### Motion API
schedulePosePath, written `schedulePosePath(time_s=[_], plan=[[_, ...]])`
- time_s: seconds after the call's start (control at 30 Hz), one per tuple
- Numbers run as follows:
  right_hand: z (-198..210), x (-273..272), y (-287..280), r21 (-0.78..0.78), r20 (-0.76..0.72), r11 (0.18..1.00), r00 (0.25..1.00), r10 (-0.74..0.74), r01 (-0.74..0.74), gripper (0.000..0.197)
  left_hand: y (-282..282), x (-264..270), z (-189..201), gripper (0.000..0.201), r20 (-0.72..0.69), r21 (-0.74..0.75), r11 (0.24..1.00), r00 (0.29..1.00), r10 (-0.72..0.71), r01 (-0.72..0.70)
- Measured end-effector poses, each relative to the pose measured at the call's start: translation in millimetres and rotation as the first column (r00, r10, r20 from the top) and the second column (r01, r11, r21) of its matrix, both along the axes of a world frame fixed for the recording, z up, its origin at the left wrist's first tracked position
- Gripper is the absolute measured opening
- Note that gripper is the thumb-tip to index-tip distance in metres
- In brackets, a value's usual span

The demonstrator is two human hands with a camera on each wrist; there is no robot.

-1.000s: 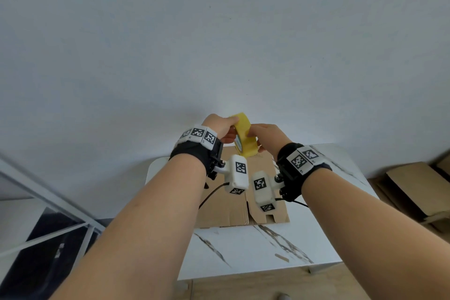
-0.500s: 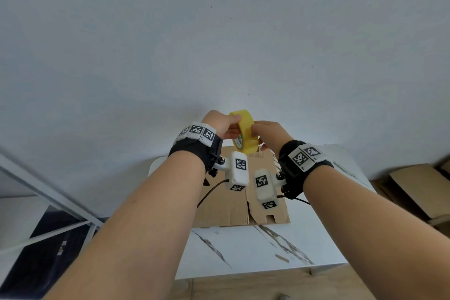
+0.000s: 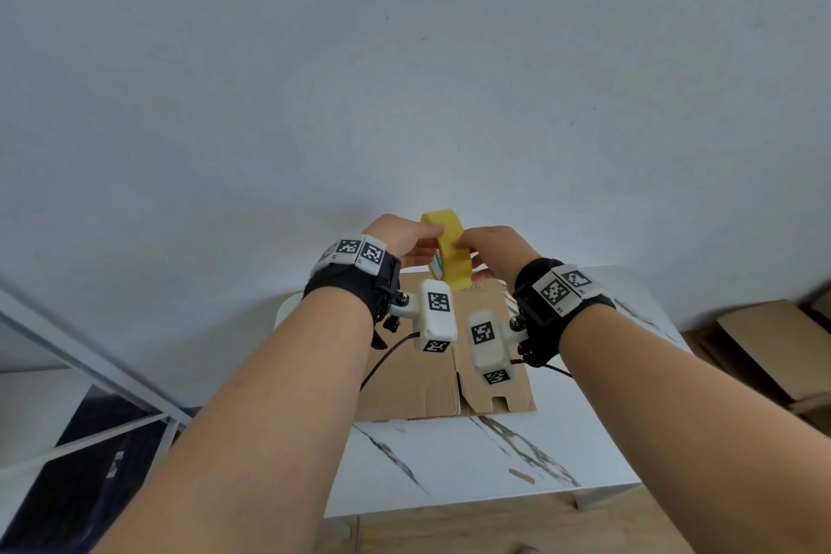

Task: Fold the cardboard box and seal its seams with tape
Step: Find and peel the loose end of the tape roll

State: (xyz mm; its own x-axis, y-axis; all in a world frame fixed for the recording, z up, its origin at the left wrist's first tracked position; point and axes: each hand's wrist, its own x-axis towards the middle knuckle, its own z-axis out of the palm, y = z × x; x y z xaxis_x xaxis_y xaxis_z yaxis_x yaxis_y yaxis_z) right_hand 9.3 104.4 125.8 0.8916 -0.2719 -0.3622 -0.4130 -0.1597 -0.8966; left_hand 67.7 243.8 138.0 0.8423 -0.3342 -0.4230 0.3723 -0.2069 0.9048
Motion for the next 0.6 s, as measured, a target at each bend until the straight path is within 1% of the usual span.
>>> schedulePosePath(time_s=[0.1, 0.23, 0.37, 0.5, 0.6], plan=[[0.5, 0.7, 1.6, 0.006, -0.003, 1.0, 1.0, -0.017, 0.017, 0.017, 0.5, -4.3, -1.6, 0.028, 0.032, -0.006, 0.999, 0.999, -0.034, 0.034], [-0.1, 1.8, 4.6, -0.019, -0.02, 0.999, 0.999, -0.044, 0.043, 0.013, -2.0, -9.0, -0.4, 0.036, 0.031, -0.018, 1.0, 1.0, -0.004, 0.005], [2.1, -0.3, 4.3, -0.02, 0.006, 0.999, 0.999, -0.04, 0.04, 0.011, -4.0, -9.1, 3.2, 0.035, 0.005, -0.053, 0.998, 1.0, 0.027, -0.026], [2.5, -7.5, 2.5, -0.029, 0.049, 1.0, 0.999, 0.003, -0.002, 0.008, -4.1, -5.6, 4.4, 0.034, -0.019, -0.103, 0.991, 0.997, 0.079, -0.08], [0.6, -12.8, 2.2, -0.054, 0.058, 0.998, 0.997, 0.041, -0.038, 0.015, -2.7, -1.8, 3.2, 0.034, -0.027, -0.139, 0.983, 0.992, 0.12, -0.123]])
